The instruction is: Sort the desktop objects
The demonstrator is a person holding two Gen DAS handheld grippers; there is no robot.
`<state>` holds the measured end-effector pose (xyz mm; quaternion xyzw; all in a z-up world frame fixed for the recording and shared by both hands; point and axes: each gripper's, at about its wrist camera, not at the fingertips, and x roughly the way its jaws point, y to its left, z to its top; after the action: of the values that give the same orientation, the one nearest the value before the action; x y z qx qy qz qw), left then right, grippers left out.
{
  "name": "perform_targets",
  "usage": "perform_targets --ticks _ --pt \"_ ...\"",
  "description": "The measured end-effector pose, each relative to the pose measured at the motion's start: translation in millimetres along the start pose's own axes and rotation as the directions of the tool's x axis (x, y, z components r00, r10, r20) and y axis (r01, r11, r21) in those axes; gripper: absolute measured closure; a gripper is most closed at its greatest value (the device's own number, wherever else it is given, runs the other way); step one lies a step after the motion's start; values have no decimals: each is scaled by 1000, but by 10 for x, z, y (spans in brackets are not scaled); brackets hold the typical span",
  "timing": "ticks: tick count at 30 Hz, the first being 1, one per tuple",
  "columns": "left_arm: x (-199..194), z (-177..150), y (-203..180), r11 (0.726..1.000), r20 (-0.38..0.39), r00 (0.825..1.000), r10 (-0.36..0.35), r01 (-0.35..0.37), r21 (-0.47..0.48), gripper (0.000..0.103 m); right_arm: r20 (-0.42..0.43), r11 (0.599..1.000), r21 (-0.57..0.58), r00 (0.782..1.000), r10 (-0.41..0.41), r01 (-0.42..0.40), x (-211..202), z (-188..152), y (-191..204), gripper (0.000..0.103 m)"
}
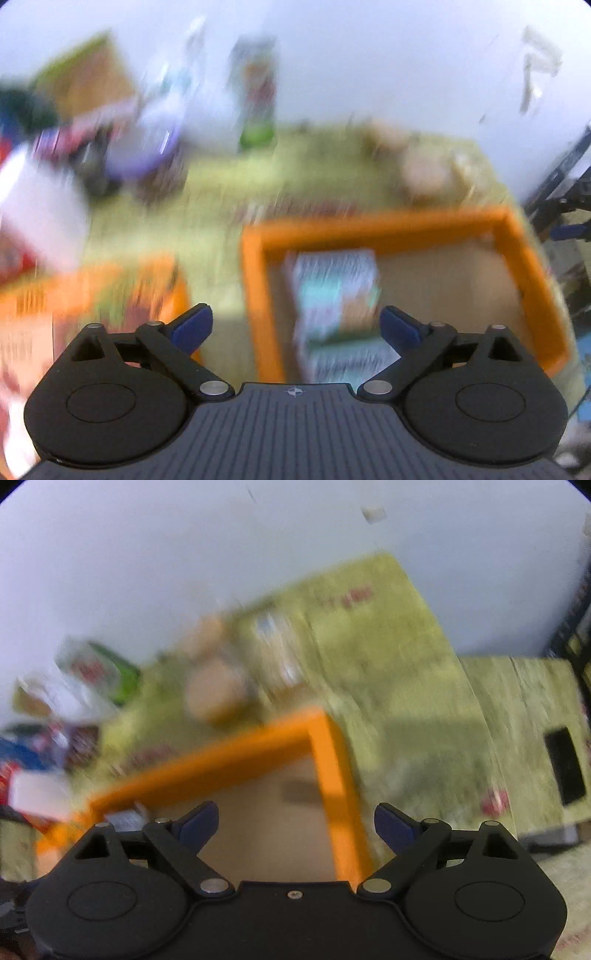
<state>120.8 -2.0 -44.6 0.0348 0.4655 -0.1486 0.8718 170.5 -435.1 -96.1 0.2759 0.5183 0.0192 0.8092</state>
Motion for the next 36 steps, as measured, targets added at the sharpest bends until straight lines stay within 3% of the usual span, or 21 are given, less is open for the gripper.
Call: perform_targets --ticks 4,7,9,19,28,36 --pt "237 473 -328 992 65 995 -77 70 102 3 28 991 0 991 133 -133 48 392 199 10" --pt "536 669 -645 976 70 989 -133 119 183 2 2 965 81 968 250 -249 306 696 281 10" --pt "738 732 -830 967 61 987 -150 133 218 3 -29 950 149 959 281 -274 537 851 286 10" --pt "1462 793 -1270 947 22 979 -203 191 259 3 -164 967 192 966 201 -169 1335 1195 392 10" --pt "1874 851 -1238 941 -33 961 -273 274 199 3 -219 982 176 970 104 -66 1535 1261 469 4" --pt "2011 812 -1299 923 -69 945 -319 326 202 3 -243 974 224 965 98 -42 1635 1269 399 0"
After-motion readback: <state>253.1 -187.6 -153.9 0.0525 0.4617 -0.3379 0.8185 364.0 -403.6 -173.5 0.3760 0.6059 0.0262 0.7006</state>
